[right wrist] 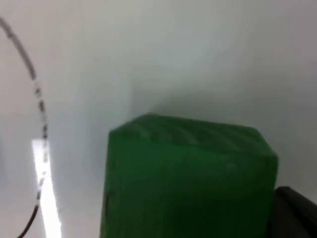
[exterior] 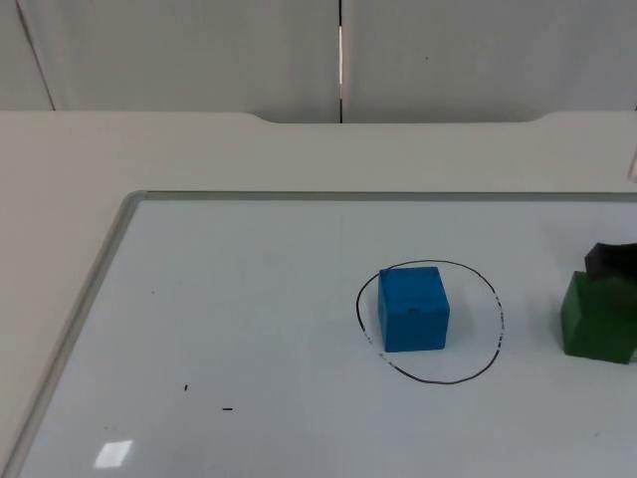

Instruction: Push the two cubes into the marked area.

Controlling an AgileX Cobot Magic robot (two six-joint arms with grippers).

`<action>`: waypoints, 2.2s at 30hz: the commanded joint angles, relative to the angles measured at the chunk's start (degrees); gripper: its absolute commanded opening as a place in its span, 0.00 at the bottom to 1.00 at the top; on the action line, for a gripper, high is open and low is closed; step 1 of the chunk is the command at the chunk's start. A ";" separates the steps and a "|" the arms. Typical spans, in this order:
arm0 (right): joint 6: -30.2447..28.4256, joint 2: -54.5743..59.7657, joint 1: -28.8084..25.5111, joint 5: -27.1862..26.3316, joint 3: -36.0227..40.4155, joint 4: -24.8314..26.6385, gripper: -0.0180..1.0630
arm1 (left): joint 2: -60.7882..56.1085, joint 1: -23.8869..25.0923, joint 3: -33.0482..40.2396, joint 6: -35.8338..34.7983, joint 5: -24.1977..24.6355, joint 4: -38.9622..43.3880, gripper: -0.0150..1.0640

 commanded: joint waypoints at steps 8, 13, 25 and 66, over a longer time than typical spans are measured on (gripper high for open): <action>-0.71 0.02 2.41 0.17 -0.36 1.45 0.02 | -0.24 0.21 0.24 -0.42 -0.58 0.26 0.01; -0.71 0.02 2.41 -0.53 -0.36 1.53 0.02 | -0.24 0.21 0.24 -0.42 -0.58 0.26 0.01; -0.71 0.10 2.41 -6.62 -0.36 2.96 0.02 | -0.24 0.21 0.24 -0.42 -0.58 0.26 0.01; -1.56 0.10 7.80 -7.28 -0.36 5.80 0.02 | -0.24 0.21 0.24 -0.42 -0.58 0.26 0.01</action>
